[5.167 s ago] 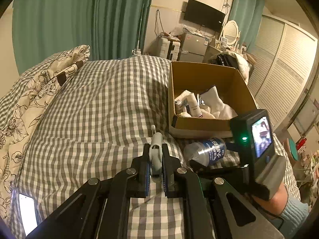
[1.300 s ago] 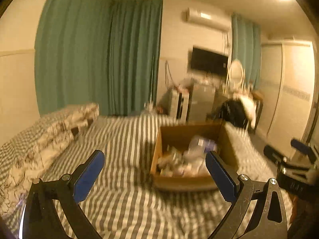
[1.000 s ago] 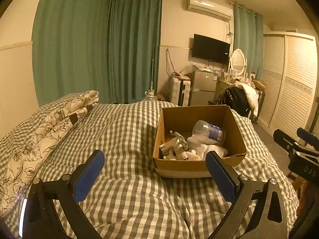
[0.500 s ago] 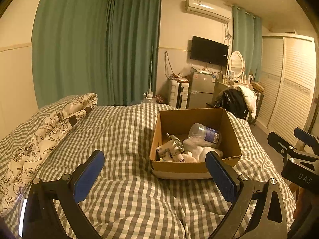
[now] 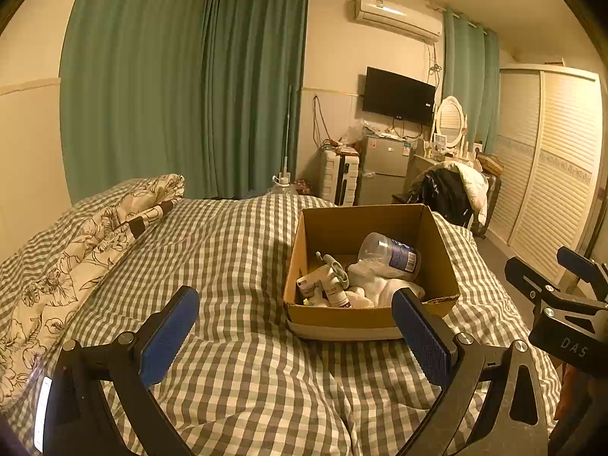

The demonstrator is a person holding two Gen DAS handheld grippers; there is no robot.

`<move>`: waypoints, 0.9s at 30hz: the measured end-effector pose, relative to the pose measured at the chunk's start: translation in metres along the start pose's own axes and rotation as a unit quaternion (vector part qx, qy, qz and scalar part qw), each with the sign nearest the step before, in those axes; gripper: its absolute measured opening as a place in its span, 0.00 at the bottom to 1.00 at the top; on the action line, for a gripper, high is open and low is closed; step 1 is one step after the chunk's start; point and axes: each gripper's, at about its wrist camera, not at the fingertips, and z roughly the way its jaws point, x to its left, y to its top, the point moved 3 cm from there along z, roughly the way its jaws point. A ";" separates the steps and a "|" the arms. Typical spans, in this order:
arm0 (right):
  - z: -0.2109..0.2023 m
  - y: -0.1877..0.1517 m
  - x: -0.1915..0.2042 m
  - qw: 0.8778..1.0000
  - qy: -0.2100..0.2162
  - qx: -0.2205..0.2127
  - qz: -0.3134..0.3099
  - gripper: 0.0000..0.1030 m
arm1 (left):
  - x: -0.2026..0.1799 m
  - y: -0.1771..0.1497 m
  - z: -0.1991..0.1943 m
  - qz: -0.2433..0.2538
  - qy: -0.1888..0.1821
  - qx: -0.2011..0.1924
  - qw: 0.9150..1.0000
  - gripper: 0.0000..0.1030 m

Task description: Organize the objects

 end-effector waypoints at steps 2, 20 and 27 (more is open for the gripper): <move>0.000 0.000 0.001 1.000 0.000 0.000 -0.002 1.00 | 0.001 0.000 0.000 -0.003 -0.002 -0.001 1.000 1.00; 0.002 -0.003 0.000 1.000 -0.005 0.004 -0.006 1.00 | 0.000 -0.002 0.000 0.006 0.009 -0.004 1.000 1.00; 0.004 -0.005 0.001 1.000 -0.005 0.007 -0.008 1.00 | -0.001 -0.002 0.000 0.008 0.012 -0.003 1.000 1.00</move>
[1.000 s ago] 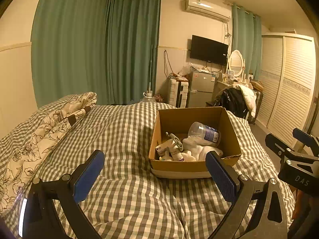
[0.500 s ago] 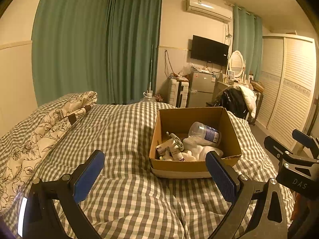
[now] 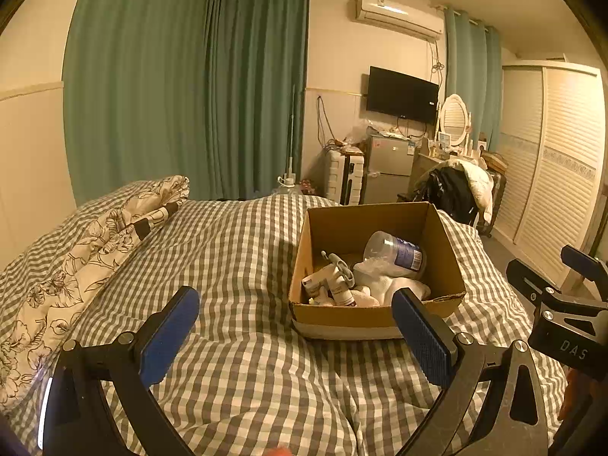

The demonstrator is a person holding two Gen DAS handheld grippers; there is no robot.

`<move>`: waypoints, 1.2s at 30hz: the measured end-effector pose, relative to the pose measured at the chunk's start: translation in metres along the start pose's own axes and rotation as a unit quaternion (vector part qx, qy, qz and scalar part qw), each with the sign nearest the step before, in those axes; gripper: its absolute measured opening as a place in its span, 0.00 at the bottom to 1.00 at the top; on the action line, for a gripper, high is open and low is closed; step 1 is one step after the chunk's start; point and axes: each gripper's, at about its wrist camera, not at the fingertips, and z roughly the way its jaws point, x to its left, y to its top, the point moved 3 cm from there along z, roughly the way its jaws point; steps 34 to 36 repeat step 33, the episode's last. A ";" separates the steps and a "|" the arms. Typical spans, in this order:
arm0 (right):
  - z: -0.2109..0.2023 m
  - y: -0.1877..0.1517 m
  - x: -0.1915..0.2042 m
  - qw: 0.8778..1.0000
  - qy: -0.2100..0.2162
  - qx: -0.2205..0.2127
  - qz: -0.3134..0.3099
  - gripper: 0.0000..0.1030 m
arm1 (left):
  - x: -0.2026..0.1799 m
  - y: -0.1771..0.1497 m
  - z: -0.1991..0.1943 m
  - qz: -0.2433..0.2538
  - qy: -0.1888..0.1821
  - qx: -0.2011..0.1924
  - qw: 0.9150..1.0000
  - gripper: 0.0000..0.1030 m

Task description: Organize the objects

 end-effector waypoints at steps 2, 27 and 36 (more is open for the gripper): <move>0.001 0.000 0.001 1.000 0.000 0.001 -0.001 1.00 | 0.000 0.000 0.000 0.000 -0.001 0.000 1.000 1.00; 0.005 -0.006 0.006 1.000 0.000 0.009 -0.004 1.00 | -0.002 -0.003 0.000 0.003 -0.004 0.004 1.000 1.00; 0.007 -0.006 0.008 1.000 0.000 0.014 -0.008 1.00 | -0.001 -0.003 0.000 0.001 -0.005 0.002 1.000 1.00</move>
